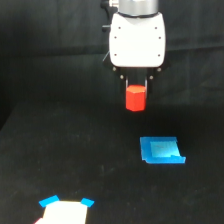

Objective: Pick up the red object from the table

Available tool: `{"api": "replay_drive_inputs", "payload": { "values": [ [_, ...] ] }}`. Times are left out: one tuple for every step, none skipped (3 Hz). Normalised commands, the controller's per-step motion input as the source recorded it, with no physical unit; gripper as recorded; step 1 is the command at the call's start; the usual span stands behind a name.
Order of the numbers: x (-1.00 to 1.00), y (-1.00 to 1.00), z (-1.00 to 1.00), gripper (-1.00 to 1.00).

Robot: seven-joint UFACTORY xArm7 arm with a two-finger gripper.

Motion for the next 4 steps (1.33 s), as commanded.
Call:
{"api": "replay_drive_inputs", "payload": {
  "values": [
    [-0.25,-0.67,0.05,-1.0],
    [-0.19,-0.51,0.21,-0.86],
    [-0.01,-0.64,0.16,-0.74],
    [-0.33,-0.56,-0.09,-1.0]
  ]
}}
